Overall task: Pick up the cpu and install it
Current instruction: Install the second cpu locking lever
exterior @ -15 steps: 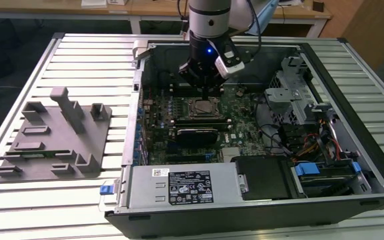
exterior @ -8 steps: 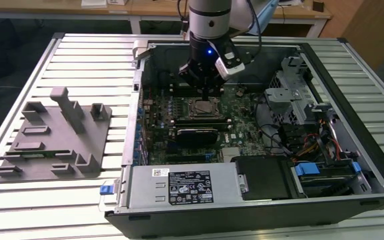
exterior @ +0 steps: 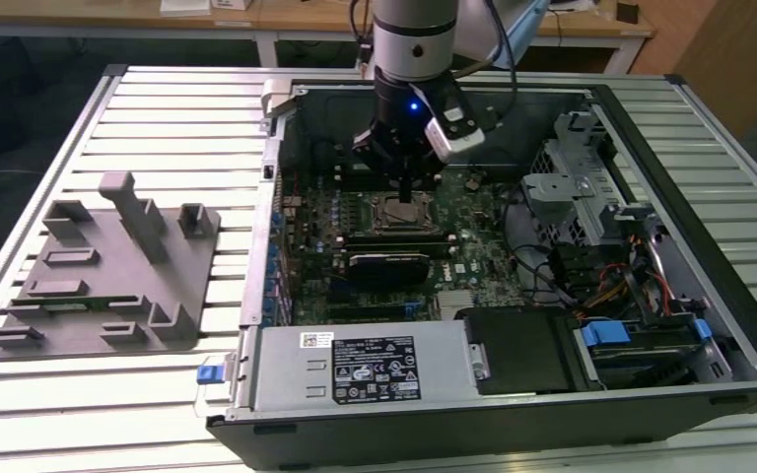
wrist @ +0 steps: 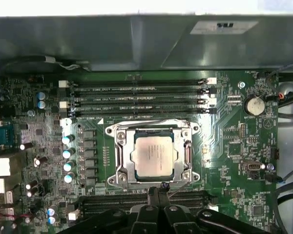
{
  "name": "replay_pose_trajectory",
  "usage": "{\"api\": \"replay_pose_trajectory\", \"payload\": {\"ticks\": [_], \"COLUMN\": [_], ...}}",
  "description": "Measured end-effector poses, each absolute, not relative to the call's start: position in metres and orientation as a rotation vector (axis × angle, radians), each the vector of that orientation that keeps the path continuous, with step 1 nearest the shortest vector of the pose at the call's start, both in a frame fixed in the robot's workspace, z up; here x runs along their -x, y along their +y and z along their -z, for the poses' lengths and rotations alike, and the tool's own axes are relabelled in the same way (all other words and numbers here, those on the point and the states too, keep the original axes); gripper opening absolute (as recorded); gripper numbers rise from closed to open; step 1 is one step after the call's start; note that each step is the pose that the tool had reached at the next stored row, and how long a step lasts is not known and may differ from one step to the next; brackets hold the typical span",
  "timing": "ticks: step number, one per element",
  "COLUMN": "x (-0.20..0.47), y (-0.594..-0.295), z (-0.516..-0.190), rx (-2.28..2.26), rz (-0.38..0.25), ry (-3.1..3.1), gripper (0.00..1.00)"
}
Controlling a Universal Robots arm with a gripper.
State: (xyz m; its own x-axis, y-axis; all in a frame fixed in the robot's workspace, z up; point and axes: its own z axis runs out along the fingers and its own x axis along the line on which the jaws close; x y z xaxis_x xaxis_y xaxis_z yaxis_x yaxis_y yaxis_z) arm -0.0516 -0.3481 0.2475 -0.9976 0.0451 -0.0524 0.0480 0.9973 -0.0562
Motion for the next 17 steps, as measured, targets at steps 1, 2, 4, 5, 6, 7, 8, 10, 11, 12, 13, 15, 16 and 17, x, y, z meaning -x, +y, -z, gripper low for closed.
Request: {"api": "replay_pose_trajectory", "payload": {"ticks": [1, 2, 4, 5, 6, 7, 8, 10, 11, 12, 13, 15, 16, 17], "x": [0.052, 0.052, 0.052, 0.052, 0.052, 0.052, 0.052, 0.052, 0.052, 0.052, 0.052, 0.052, 0.052, 0.052], "y": [-0.349, -0.351, -0.354, -0.355, -0.357, -0.359, -0.360, -0.363, -0.364, -0.365, -0.366, -0.367, -0.368, -0.369], "z": [-0.247, -0.247, -0.247, -0.247, -0.247, -0.247, -0.247, -0.247, -0.247, -0.246, -0.246, -0.245, -0.245, -0.244], "rx": [-0.072, -0.072, -0.072, -0.072, -0.072, -0.072, -0.072, -0.072, -0.072, -0.073, -0.073, -0.073, -0.073, -0.073], "rz": [0.089, 0.089, 0.088, 0.087, 0.086, 0.084, 0.083, 0.078, 0.075, 0.071, 0.068, 0.060, 0.055, 0.052], "ry": [3.088, 3.088, 3.088, 3.088, 3.089, 3.089, 3.089, 3.089, 3.089, 3.089, 3.089, 3.090, 3.090, 3.090], "gripper": [0.11, 0.11, 0.11, 0.11, 0.11, 0.11, 0.11, 0.11, 0.11, 0.11, 0.11, 0.11, 0.11, 0.11]}}
